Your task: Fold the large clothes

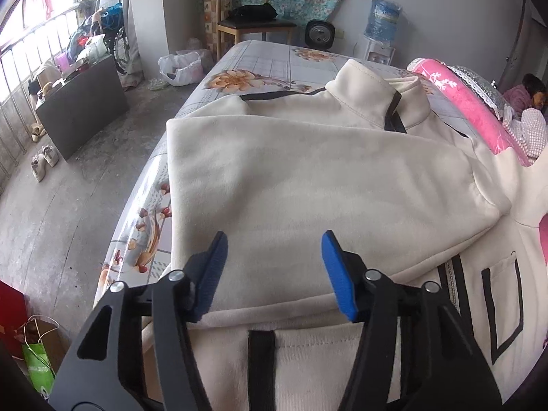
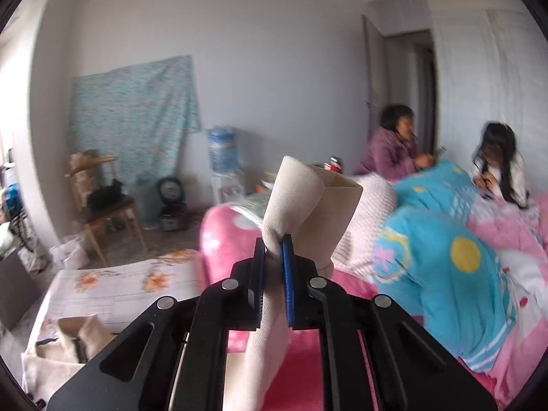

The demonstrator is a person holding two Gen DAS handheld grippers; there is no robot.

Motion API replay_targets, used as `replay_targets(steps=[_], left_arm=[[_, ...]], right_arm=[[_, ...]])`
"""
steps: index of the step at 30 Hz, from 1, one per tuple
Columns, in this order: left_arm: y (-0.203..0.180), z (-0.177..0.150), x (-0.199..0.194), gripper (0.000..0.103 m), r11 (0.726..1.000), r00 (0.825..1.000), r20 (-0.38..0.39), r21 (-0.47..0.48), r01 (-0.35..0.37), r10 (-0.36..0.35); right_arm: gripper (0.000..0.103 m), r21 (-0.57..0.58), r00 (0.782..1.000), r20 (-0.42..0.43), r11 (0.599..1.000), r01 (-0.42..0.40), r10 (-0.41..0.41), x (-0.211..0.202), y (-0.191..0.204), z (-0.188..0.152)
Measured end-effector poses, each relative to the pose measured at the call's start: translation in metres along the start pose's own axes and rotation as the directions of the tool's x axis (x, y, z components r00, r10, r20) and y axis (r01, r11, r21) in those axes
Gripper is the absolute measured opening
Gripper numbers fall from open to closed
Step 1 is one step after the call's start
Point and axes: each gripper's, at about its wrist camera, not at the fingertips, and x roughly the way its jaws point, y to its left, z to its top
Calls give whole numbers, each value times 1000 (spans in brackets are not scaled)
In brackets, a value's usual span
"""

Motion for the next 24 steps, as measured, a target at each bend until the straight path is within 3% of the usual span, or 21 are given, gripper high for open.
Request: replay_targets(steps=[4, 7, 9, 11, 13, 15, 17, 18, 20, 21, 24], left_arm=[[7, -6, 5, 21, 999, 998, -50, -15, 37, -38], [16, -9, -2, 12, 997, 997, -49, -43, 62, -64], [22, -9, -12, 12, 996, 997, -38, -53, 71, -73], [28, -10, -25, 12, 995, 996, -21, -58, 80, -81], [36, -12, -38, 12, 993, 996, -9, -67, 93, -93], [45, -14, -50, 12, 991, 994, -4, -77, 111, -111], [52, -16, -59, 12, 987, 990, -2, -85, 138, -139], [55, -16, -62, 12, 984, 988, -3, -90, 151, -152], [58, -12, -65, 18, 979, 984, -14, -100, 175, -177], [58, -8, -63, 25, 975, 980, -18, -112, 194, -197], [56, 8, -49, 33, 955, 965, -43, -158, 249, -259]], right_arm=[[10, -86, 988, 10, 985, -150, 152, -24, 63, -2], [10, -136, 950, -27, 940, -312, 311, -38, 116, -14], [10, -161, 899, -93, 885, -437, 427, -43, 148, -31], [13, -170, 818, -203, 803, -571, 538, -44, 182, -56], [23, -141, 715, -328, 716, -683, 617, -40, 206, -85], [51, -102, 624, -431, 652, -751, 652, -35, 217, -115], [53, -77, 577, -495, 629, -774, 649, -32, 214, -141], [53, -70, 571, -513, 632, -772, 641, -30, 208, -149], [53, -52, 580, -533, 660, -749, 616, -24, 190, -159], [54, -40, 595, -537, 687, -725, 597, -17, 175, -163], [57, 15, 644, -536, 769, -639, 546, 5, 128, -167]])
